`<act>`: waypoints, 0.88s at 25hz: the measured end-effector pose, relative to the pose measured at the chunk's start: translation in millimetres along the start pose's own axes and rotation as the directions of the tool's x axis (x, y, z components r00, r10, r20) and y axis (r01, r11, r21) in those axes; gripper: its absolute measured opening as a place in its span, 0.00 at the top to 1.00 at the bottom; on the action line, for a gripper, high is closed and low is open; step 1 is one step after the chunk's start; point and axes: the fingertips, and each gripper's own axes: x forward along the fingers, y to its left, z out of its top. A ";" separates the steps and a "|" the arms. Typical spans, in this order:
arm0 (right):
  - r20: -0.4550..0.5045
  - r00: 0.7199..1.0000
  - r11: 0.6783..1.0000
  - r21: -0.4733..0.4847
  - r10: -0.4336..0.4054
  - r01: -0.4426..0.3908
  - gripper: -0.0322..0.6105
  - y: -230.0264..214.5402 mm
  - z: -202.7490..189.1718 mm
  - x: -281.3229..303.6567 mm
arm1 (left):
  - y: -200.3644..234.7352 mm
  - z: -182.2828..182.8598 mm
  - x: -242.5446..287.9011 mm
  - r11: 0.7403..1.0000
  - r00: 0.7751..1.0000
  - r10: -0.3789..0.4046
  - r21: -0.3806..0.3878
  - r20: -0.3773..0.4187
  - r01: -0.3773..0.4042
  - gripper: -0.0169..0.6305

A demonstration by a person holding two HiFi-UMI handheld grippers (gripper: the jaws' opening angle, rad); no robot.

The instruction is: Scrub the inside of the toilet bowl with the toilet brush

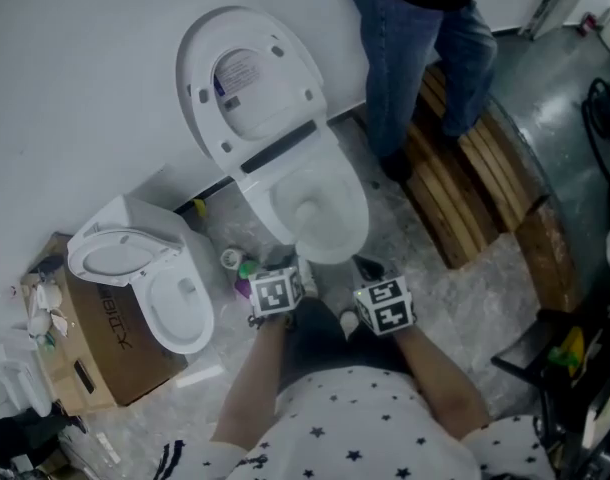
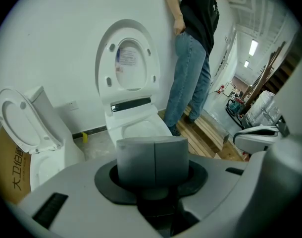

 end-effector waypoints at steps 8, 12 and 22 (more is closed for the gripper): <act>0.034 0.999 0.998 -0.042 0.040 -0.039 0.94 12.3 2.8 -30.1 | -13.4 -6.8 -38.4 1.000 0.999 0.010 -0.027 0.045 -0.009 0.74; 0.037 0.998 0.996 -0.076 0.056 -0.053 0.94 14.0 -8.4 -38.5 | -17.2 -22.9 -49.2 0.999 0.999 0.021 -0.038 0.037 -0.020 0.74; 0.059 0.995 0.997 -0.014 0.079 -0.079 0.94 6.9 -15.0 -48.4 | -31.7 -40.0 -69.0 1.000 0.998 0.022 -0.022 0.066 -0.020 0.74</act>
